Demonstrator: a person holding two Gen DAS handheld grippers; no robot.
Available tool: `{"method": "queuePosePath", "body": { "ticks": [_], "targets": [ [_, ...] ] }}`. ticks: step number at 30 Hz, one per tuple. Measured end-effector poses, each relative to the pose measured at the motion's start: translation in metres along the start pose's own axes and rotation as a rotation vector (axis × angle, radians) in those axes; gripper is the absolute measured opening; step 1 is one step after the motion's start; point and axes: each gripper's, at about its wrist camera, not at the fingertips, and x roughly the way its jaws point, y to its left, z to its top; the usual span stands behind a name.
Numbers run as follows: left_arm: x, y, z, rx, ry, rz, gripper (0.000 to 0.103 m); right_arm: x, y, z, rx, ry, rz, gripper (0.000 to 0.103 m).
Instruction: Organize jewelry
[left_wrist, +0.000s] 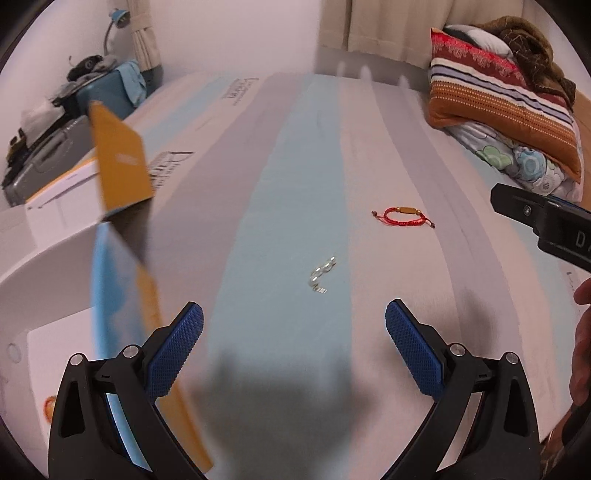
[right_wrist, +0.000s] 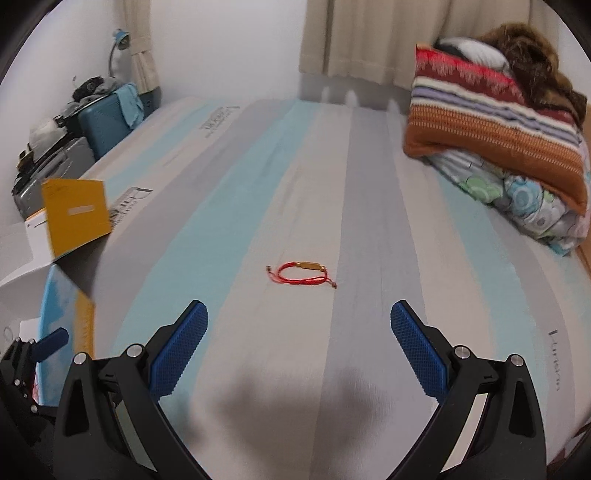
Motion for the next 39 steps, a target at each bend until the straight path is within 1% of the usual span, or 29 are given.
{"method": "queuePosePath", "body": {
  "ticks": [5, 8, 11, 14, 19, 23, 24, 26, 30, 32, 33, 34, 35, 36, 37, 38, 39],
  "targets": [
    [0.048, -0.015, 0.011, 0.000, 0.031, -0.013, 0.097, 0.054, -0.016, 0.012, 0.014, 0.057, 0.018, 0.095],
    [0.074, -0.022, 0.013, 0.013, 0.044, -0.015, 0.097, 0.094, -0.018, 0.019, 0.013, 0.106, 0.031, 0.095],
    [0.098, -0.025, 0.014, 0.022, 0.066, -0.016, 0.097, 0.122, -0.016, 0.023, 0.015, 0.139, 0.032, 0.095],
    [0.114, -0.024, 0.016, 0.023, 0.070, -0.013, 0.097, 0.155, -0.013, 0.029, 0.008, 0.179, 0.038, 0.095],
    [0.132, -0.021, 0.014, 0.039, 0.086, 0.002, 0.097, 0.196, -0.011, 0.031, 0.022, 0.246, 0.049, 0.095],
    [0.147, -0.020, 0.015, 0.034, 0.115, -0.011, 0.097, 0.215, -0.016, 0.030, 0.062, 0.270, 0.067, 0.092],
    [0.147, -0.020, 0.015, 0.033, 0.110, -0.011, 0.097, 0.220, -0.017, 0.030, 0.074, 0.279, 0.068, 0.091],
    [0.151, -0.022, 0.015, 0.052, 0.112, 0.001, 0.097, 0.226, -0.018, 0.030, 0.086, 0.294, 0.082, 0.085],
    [0.154, -0.022, 0.013, 0.052, 0.117, -0.007, 0.095, 0.235, -0.019, 0.029, 0.084, 0.325, 0.081, 0.069],
    [0.153, -0.020, 0.014, 0.044, 0.118, -0.006, 0.085, 0.236, -0.021, 0.029, 0.086, 0.327, 0.078, 0.065],
    [0.153, -0.019, 0.016, 0.043, 0.120, -0.007, 0.082, 0.236, -0.023, 0.029, 0.089, 0.329, 0.076, 0.059],
    [0.152, -0.019, 0.017, 0.044, 0.120, -0.006, 0.074, 0.237, -0.023, 0.030, 0.090, 0.331, 0.076, 0.055],
    [0.152, -0.018, 0.017, 0.043, 0.122, -0.002, 0.067, 0.237, -0.024, 0.030, 0.091, 0.331, 0.076, 0.053],
    [0.151, -0.017, 0.018, 0.039, 0.122, 0.003, 0.063, 0.236, -0.024, 0.031, 0.091, 0.331, 0.078, 0.049],
    [0.150, -0.016, 0.018, 0.028, 0.120, 0.007, 0.054, 0.236, -0.024, 0.031, 0.088, 0.333, 0.076, 0.045],
    [0.149, -0.015, 0.019, 0.024, 0.120, 0.010, 0.043, 0.236, -0.024, 0.031, 0.082, 0.334, 0.071, 0.043],
    [0.148, -0.015, 0.019, 0.025, 0.121, 0.011, 0.037, 0.236, -0.023, 0.032, 0.081, 0.335, 0.071, 0.039]
  ]
}}
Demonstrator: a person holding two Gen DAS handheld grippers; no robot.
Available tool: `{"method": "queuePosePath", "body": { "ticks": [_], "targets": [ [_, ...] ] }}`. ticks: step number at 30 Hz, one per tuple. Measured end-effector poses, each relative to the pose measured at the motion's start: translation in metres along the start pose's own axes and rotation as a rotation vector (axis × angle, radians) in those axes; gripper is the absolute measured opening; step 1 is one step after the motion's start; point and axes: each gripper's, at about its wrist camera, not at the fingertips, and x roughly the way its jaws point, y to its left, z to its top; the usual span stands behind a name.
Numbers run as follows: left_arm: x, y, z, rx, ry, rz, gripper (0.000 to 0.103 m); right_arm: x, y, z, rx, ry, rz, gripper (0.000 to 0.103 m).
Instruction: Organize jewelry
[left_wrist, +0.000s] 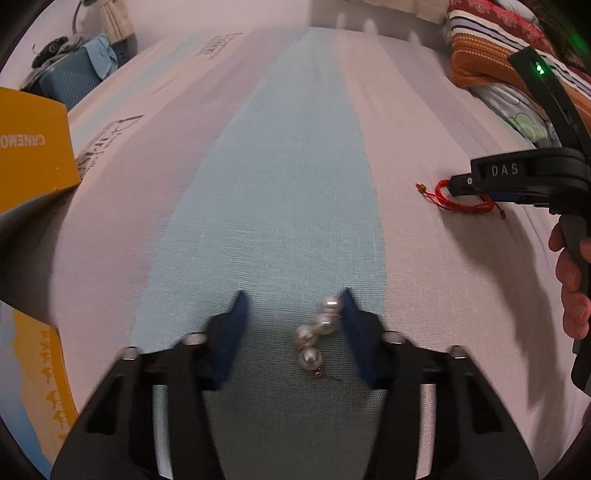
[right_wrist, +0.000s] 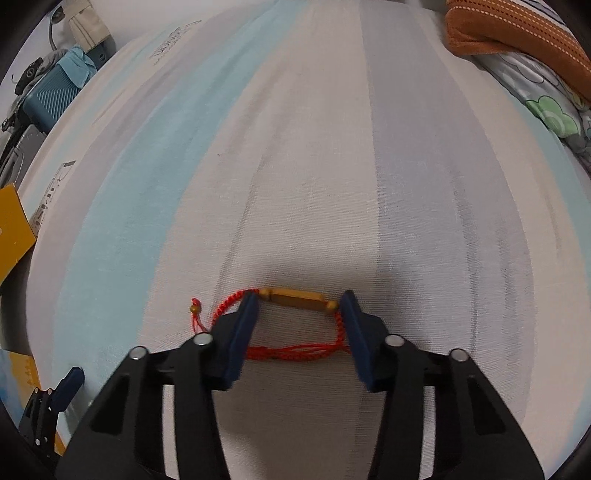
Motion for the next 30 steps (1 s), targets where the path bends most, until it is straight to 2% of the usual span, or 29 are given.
{"method": "queuePosePath", "body": {
  "ticks": [1, 2, 4, 9, 23, 30],
  "targets": [
    [0.000, 0.000, 0.000, 0.002, 0.004, -0.003, 0.028, 0.000, 0.000, 0.000, 0.001, 0.000, 0.001, 0.031],
    [-0.001, 0.000, 0.000, 0.000, 0.006, -0.002, 0.019, 0.000, 0.000, 0.000, -0.001, 0.000, 0.001, 0.028],
    [-0.002, 0.001, 0.000, -0.001, 0.007, 0.002, 0.011, -0.001, -0.001, 0.000, -0.006, -0.002, 0.003, 0.021],
    [-0.006, 0.000, -0.001, -0.002, 0.008, -0.002, 0.010, -0.006, 0.001, 0.000, -0.022, -0.013, 0.007, 0.011],
    [-0.023, -0.003, 0.002, -0.006, 0.003, -0.004, 0.010, -0.037, 0.011, -0.016, -0.052, -0.073, 0.012, 0.009],
    [-0.032, -0.007, 0.000, -0.003, -0.005, -0.005, 0.010, -0.061, 0.015, -0.035, -0.064, -0.115, 0.001, 0.009]
  ]
}}
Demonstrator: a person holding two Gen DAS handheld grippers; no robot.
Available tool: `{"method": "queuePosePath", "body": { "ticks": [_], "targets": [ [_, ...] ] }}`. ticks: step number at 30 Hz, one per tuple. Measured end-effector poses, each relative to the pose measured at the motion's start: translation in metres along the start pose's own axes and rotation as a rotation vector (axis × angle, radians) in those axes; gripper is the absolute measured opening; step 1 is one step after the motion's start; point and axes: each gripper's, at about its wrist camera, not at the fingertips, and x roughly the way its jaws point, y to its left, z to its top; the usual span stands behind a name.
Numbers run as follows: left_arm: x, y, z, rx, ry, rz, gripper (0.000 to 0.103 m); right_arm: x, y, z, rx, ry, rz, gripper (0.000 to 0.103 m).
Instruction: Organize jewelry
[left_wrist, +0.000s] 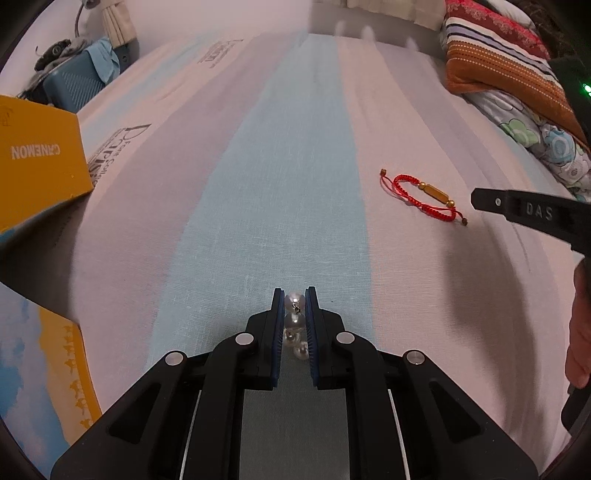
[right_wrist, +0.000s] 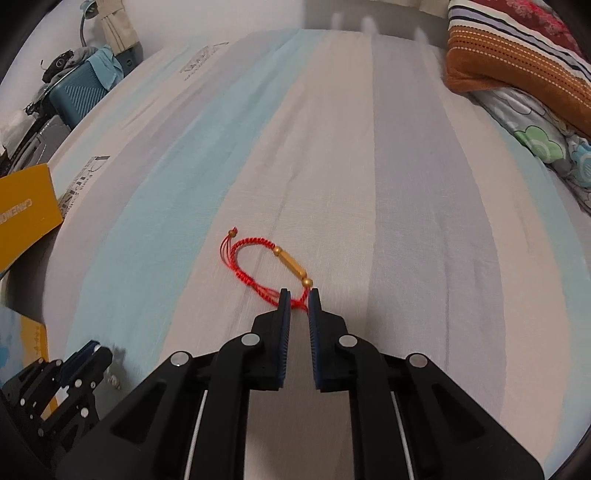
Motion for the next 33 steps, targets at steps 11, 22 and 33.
{"method": "queuePosePath", "body": {
  "ticks": [11, 22, 33],
  "targets": [
    [-0.024, 0.000, -0.003, -0.014, -0.025, -0.019, 0.010, -0.024, -0.003, -0.012, 0.009, -0.011, 0.016, 0.009],
    [-0.011, 0.007, 0.001, -0.019, 0.007, -0.017, 0.010, 0.034, -0.010, 0.031, 0.052, 0.068, -0.002, 0.050],
    [0.000, 0.015, 0.002, -0.057, 0.033, -0.014, 0.012, 0.059, -0.002, 0.024, -0.001, 0.103, 0.002, 0.008]
  ]
}}
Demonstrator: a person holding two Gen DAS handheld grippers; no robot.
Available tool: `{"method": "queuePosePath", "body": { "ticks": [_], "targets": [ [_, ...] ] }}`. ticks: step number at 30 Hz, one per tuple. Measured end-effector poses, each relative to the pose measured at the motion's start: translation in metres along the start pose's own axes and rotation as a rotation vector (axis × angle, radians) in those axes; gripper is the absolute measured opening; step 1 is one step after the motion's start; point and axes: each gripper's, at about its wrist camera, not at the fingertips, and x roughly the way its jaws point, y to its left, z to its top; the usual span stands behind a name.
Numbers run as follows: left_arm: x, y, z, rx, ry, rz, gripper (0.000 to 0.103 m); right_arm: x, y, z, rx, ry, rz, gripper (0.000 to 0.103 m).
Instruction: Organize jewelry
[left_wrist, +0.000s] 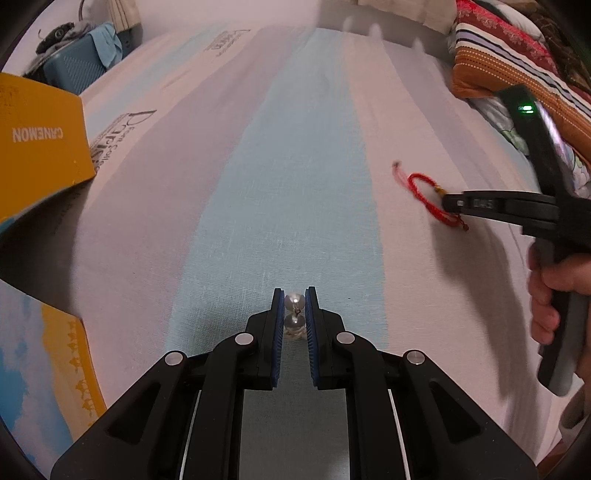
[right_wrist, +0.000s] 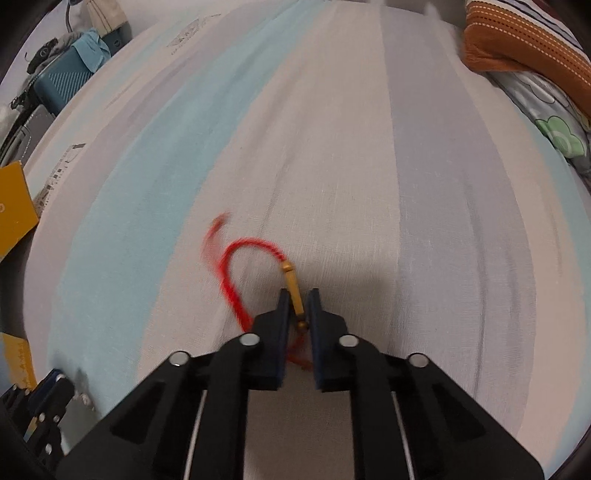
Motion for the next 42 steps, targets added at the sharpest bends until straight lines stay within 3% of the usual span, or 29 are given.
{"method": "queuePosePath", "body": {
  "ticks": [3, 4, 5, 9, 11, 13, 17, 26, 35, 37, 42],
  "targets": [
    [0.007, -0.003, -0.001, 0.009, 0.005, 0.002, 0.026, -0.010, 0.000, -0.005, -0.008, -0.025, -0.002, 0.007],
    [0.008, -0.004, -0.001, 0.012, 0.002, 0.003, 0.039, -0.013, 0.000, -0.006, -0.009, -0.031, 0.000, 0.007],
    [0.009, -0.005, -0.002, 0.019, -0.003, 0.008, 0.039, -0.016, -0.001, -0.008, -0.008, -0.035, 0.006, 0.007],
    [0.013, -0.010, -0.002, 0.038, 0.000, 0.004, 0.035, -0.023, -0.004, -0.013, -0.025, -0.047, 0.015, 0.005],
    [0.016, -0.011, -0.004, 0.040, 0.009, 0.006, 0.015, -0.025, -0.005, -0.012, -0.026, -0.048, 0.025, 0.005],
    [0.018, -0.011, -0.005, 0.038, 0.019, 0.002, 0.011, -0.024, -0.006, -0.010, -0.025, -0.050, 0.024, 0.004],
    [0.011, -0.006, -0.001, 0.020, 0.003, -0.001, 0.011, -0.024, -0.009, -0.003, -0.005, -0.049, 0.042, 0.002],
    [0.003, 0.000, 0.004, 0.016, -0.010, 0.000, 0.011, -0.006, -0.004, 0.006, -0.016, -0.017, -0.019, 0.009],
    [0.000, -0.005, 0.006, 0.034, -0.011, -0.009, 0.011, -0.002, -0.003, 0.004, -0.017, -0.031, -0.029, 0.009],
    [0.000, -0.004, 0.007, 0.033, -0.013, -0.011, 0.011, -0.007, -0.005, 0.005, 0.002, -0.052, -0.022, 0.028],
    [0.002, -0.002, 0.008, 0.035, -0.009, -0.012, 0.011, -0.010, -0.001, 0.004, -0.007, -0.072, 0.003, 0.033]
  ]
}}
